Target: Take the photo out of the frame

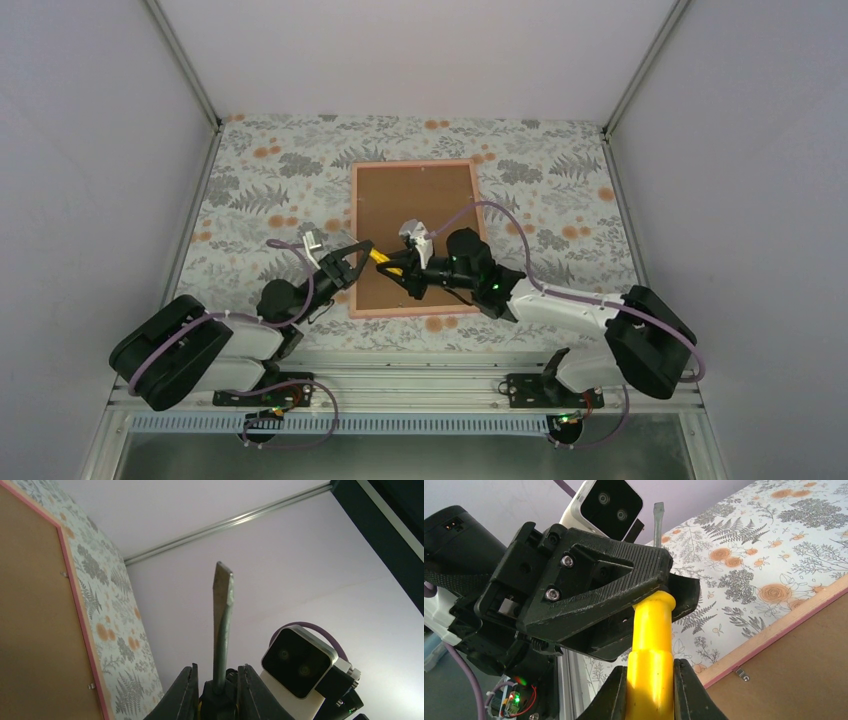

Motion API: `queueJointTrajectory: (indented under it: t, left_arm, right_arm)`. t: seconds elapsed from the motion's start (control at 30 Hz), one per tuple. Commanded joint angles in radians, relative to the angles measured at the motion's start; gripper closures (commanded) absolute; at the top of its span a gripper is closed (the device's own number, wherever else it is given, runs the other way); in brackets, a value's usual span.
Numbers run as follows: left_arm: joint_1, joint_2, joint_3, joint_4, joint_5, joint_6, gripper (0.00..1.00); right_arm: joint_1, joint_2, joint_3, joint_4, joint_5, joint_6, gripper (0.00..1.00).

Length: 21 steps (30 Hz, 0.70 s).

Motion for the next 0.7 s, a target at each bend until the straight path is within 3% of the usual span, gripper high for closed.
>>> queueJointTrajectory:
  t: [0.0,0.17,0.33,0.6,0.67]
  left_arm:
    - [0.024,-0.007,-0.042,0.074,-0.093,0.012,0.91]
    - [0.031,-0.053,-0.033,-0.031,-0.067,0.006,0.9]
    - [0.031,-0.115,0.007,-0.201,-0.043,0.029,0.77]
    - [0.034,-0.134,0.047,-0.334,-0.027,0.03,0.74]
    - [0.039,-0.127,0.042,-0.31,-0.022,0.02,0.64]
  right_arm:
    - [-0.027,-0.068,0.06,-0.014,0.105,-0.043,0.96]
    - [-0.027,-0.062,0.103,-0.102,0.141,-0.104,0.96]
    - [-0.027,-0.026,0.148,-0.165,0.129,-0.163,0.96]
    - [-0.017,0.034,0.19,-0.198,0.12,-0.205,0.96]
    - [-0.012,0.044,0.202,-0.208,0.127,-0.219,0.96]
